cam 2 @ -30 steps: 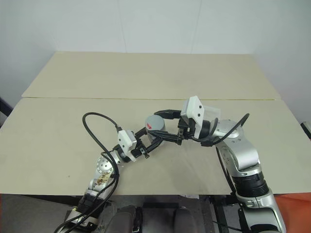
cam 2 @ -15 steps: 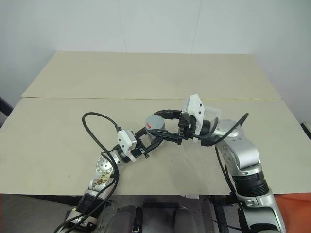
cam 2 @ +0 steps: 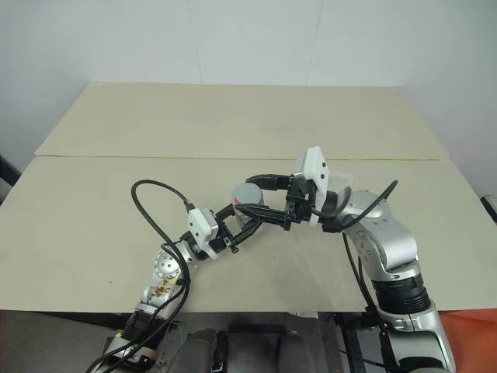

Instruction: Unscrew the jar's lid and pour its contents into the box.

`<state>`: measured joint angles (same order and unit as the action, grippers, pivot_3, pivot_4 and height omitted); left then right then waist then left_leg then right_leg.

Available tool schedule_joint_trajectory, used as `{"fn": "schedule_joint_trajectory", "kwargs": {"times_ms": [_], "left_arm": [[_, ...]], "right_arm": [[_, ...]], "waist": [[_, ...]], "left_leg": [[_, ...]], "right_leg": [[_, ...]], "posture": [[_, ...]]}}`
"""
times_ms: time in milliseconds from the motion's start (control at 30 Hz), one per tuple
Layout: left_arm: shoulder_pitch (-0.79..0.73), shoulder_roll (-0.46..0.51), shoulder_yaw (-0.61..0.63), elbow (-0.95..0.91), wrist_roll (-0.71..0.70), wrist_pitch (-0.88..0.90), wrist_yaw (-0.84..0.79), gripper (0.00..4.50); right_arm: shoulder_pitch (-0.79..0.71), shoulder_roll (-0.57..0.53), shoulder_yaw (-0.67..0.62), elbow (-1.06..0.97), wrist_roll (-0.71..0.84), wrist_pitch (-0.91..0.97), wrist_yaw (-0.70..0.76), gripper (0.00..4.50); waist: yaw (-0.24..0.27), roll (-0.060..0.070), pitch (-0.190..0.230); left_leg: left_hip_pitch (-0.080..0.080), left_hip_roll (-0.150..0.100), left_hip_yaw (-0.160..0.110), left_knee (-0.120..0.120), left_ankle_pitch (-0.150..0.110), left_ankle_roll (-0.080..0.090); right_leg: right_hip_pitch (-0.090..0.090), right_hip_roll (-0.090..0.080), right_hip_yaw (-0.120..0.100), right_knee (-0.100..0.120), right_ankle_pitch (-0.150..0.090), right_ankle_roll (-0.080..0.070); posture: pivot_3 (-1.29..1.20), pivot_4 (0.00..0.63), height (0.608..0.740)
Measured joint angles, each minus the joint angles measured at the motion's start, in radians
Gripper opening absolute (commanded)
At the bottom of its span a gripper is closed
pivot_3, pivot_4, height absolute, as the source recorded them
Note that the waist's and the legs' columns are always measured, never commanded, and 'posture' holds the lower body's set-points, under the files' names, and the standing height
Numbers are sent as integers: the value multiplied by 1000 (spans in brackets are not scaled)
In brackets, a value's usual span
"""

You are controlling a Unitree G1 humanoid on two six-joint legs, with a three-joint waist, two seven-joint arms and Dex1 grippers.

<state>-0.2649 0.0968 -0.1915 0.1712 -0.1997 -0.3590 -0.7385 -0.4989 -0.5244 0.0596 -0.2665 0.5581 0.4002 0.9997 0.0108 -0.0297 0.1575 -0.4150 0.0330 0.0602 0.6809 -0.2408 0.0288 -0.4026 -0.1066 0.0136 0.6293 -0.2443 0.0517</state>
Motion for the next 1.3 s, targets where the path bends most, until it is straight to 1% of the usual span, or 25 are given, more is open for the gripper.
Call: {"fn": "schedule_joint_trajectory", "kwargs": {"times_ms": [133, 233, 633, 833, 967, 1167, 1233, 1300], "left_arm": [[0, 0, 0, 1, 0, 0, 0, 2109], [0, 1, 0, 1, 0, 0, 0, 2109], [0, 0, -1, 1, 0, 0, 0, 2109], [0, -1, -2, 1, 0, 0, 0, 2109], [0, -1, -2, 1, 0, 0, 1, 2109], [0, -1, -2, 1, 0, 0, 1, 2109], [0, -1, -2, 1, 0, 0, 1, 2109], [0, -1, -2, 1, 0, 0, 1, 2109]], "right_arm": [[22, 2, 8, 0, -68, -119, 23, 3259], [28, 6, 12, 4, -90, -153, 25, 3259], [27, 8, 13, 24, -103, -163, 32, 3259], [7, -1, -7, 25, -32, -103, 47, 3259], [7, -5, -11, 22, -54, -108, 20, 3259], [10, -18, -13, 16, -58, -111, 29, 3259], [11, -18, -17, 9, -37, -106, 36, 3259], [10, -19, -29, -2, -6, -89, 42, 3638]], "waist": [[0, 0, 0], [0, 0, 0], [0, 0, 0], [0, 0, 0], [0, 0, 0], [0, 0, 0], [0, 0, 0], [0, 0, 0]], "left_leg": [[0, 0, 0, 0, 0, 0], [0, 0, 0, 0, 0, 0], [0, 0, 0, 0, 0, 0], [0, 0, 0, 0, 0, 0], [0, 0, 0, 0, 0, 0], [0, 0, 0, 0, 0, 0], [0, 0, 0, 0, 0, 0], [0, 0, 0, 0, 0, 0]], "right_leg": [[0, 0, 0, 0, 0, 0], [0, 0, 0, 0, 0, 0], [0, 0, 0, 0, 0, 0], [0, 0, 0, 0, 0, 0], [0, 0, 0, 0, 0, 0], [0, 0, 0, 0, 0, 0], [0, 0, 0, 0, 0, 0], [0, 0, 0, 0, 0, 0]], "posture": [[0, 150, 740], [0, 150, 740], [0, 150, 740], [0, 150, 740], [0, 150, 740], [0, 150, 740], [0, 150, 740], [0, 150, 740]]}}
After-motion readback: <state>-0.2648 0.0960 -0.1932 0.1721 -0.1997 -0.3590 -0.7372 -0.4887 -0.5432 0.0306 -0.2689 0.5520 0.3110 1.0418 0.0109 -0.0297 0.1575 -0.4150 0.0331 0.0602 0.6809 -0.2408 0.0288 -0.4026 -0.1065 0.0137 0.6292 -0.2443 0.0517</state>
